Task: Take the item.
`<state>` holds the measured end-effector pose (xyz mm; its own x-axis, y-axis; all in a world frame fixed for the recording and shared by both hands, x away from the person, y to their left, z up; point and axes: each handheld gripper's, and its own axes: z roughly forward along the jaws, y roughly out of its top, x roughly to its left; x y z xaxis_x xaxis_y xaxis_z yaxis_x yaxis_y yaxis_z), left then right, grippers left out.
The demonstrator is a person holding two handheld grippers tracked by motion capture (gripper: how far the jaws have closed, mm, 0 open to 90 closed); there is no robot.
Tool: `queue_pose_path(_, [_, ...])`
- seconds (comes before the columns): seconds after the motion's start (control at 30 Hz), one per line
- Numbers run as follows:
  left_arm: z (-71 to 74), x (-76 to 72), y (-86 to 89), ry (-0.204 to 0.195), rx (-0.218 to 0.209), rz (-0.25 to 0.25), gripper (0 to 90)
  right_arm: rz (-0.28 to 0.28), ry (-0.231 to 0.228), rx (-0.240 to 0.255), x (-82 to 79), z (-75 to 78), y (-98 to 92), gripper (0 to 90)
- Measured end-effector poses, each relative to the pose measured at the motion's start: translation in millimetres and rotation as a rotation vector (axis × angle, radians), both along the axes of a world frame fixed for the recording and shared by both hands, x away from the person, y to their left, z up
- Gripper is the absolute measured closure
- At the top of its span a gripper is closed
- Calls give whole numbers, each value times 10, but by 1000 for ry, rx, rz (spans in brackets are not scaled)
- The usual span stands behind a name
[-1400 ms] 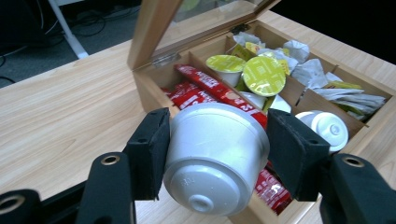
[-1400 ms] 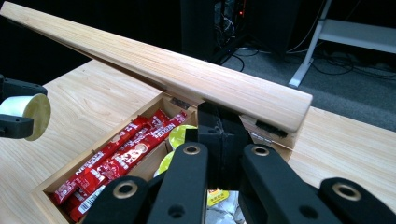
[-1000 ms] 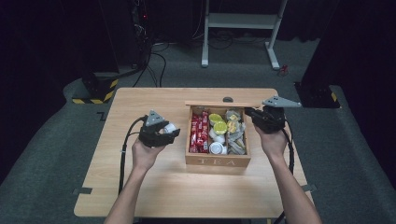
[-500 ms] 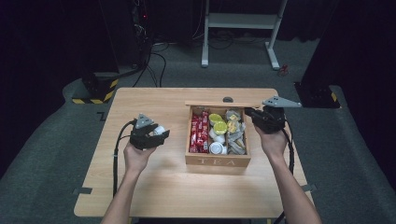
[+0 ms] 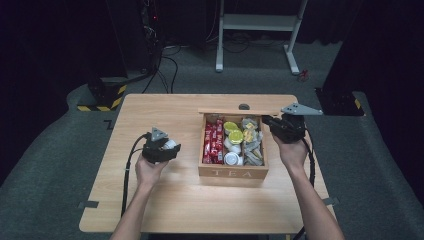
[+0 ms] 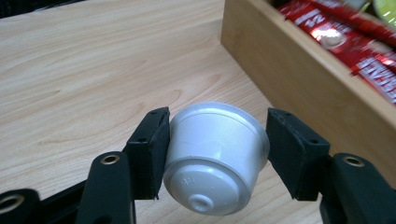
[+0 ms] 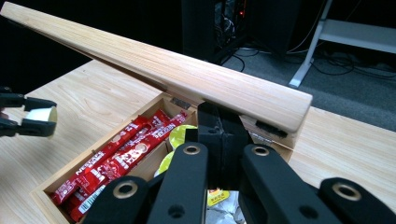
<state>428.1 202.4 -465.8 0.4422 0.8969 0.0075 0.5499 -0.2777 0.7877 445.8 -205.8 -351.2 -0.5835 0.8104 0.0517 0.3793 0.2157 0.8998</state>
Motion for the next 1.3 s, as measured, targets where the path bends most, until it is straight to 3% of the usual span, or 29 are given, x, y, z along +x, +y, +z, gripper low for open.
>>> queue_pose_path(0.97, [-284,162,-111,61,10,36,414,1,4,2,1,7,-3,900])
queue_pose_path(1.3, [-302,188,-100,70,-22,39,384,-1,6,0,-5,6,0,900])
